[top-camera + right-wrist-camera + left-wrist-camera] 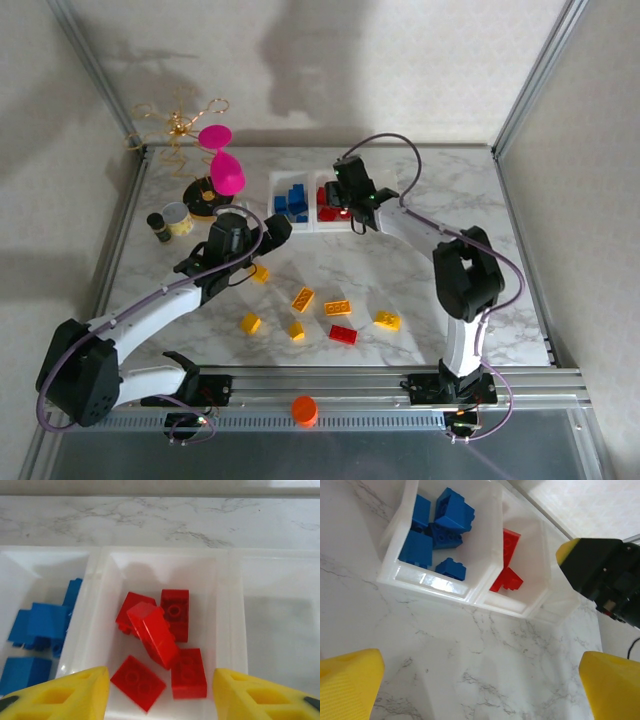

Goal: Sort the legos into containers by color
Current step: Place the lego in the container, then pick up the lego from the bottom-center of the table.

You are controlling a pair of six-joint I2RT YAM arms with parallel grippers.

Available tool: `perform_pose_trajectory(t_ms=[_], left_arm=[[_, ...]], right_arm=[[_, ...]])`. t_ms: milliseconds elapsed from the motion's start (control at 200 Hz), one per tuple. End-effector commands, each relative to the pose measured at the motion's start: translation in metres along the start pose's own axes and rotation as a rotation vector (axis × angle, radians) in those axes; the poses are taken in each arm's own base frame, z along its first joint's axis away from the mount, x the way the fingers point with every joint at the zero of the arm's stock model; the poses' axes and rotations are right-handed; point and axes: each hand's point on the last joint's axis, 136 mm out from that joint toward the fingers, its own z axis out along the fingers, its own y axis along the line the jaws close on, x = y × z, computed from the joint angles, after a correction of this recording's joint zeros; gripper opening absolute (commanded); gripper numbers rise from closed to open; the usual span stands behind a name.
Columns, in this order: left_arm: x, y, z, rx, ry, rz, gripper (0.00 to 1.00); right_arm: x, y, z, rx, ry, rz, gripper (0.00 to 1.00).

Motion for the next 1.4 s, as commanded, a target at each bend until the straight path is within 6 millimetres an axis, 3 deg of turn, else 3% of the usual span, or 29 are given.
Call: perform_pose_trajectory(t_ms=[0, 350, 385, 911, 1126, 1392], left_arm=[[-0.002, -0.019, -0.01, 0.057, -0.004, 0.029, 1.0], [0.025, -0.009, -0.018, 0.038, 0.066, 0.052, 1.0], [0.028, -0.007, -0.019, 0.035, 0.067, 0.052, 1.0], [0.058, 0.037, -0.047, -0.074, 0.109, 0.042, 1.0], [0.07, 0.056, -0.052, -0.12, 0.129, 0.019, 1.0], [0.074, 0.064, -0.051, -0.14, 0.133, 0.001, 1.0]], right_arm=[[0.013, 0.004, -0.022, -0.022, 0.021, -0.012, 0.59], [0.083, -0.004, -0.073, -0.025, 0.164, -0.026, 0.67], [0.094, 0.005, -0.08, -0.04, 0.182, -0.052, 0.67], [0.228, 0.025, -0.161, -0.139, 0.466, -0.113, 0.75], [0.274, 0.036, -0.192, -0.178, 0.543, -0.175, 0.78], [0.31, 0.039, -0.199, -0.158, 0.597, -0.246, 0.87]])
